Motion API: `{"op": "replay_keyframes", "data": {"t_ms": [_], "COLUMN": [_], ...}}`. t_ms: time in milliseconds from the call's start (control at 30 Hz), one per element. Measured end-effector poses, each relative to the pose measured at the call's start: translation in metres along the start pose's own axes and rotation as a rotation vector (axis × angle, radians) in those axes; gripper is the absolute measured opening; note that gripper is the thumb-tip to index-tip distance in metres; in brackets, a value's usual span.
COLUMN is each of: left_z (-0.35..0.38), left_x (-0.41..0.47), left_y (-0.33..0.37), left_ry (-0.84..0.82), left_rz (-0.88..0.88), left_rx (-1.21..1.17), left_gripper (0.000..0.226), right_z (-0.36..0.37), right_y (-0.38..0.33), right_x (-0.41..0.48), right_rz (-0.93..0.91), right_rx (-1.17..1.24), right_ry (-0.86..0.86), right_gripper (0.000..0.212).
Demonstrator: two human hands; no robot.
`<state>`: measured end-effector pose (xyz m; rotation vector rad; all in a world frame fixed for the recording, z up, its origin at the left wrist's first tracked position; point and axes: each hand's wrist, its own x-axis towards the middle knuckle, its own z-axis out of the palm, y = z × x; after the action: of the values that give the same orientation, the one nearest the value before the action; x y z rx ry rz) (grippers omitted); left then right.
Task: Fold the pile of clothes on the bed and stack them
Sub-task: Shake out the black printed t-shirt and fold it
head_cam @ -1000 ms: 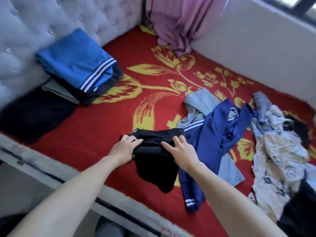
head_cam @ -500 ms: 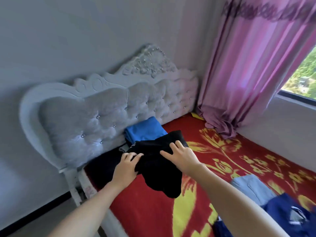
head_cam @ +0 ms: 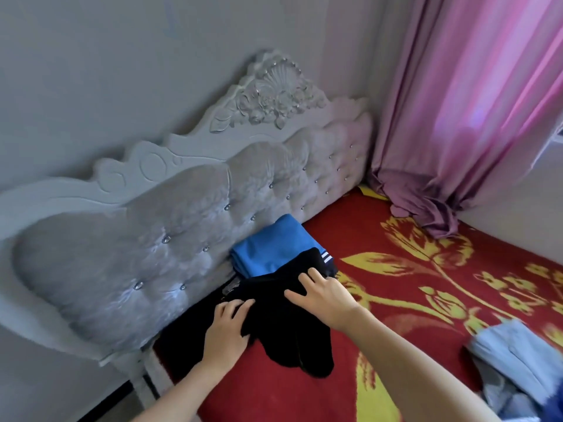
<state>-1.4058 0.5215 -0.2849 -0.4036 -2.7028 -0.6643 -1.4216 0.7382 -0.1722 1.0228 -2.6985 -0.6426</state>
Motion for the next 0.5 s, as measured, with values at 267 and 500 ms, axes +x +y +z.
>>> {"op": "replay_keyframes", "data": {"t_ms": [267, 500], "left_z": [0.059, 0.063], "left_x": [0.047, 0.018], "left_y": [-0.042, -0.061], "left_ry": [-0.166, -0.203], "left_rz": [0.037, -0.020], "left_rx": [-0.080, -0.114], "left_gripper": [0.090, 0.094], "right_z": [0.067, 0.094], "right_y": [0.022, 0.000], "right_x": [0.045, 0.058], "right_rz": [0.063, -0.025], "right_rx": [0.110, 0.218], "right_ry": [-0.111, -0.102], "right_gripper": [0.073, 0.081]}}
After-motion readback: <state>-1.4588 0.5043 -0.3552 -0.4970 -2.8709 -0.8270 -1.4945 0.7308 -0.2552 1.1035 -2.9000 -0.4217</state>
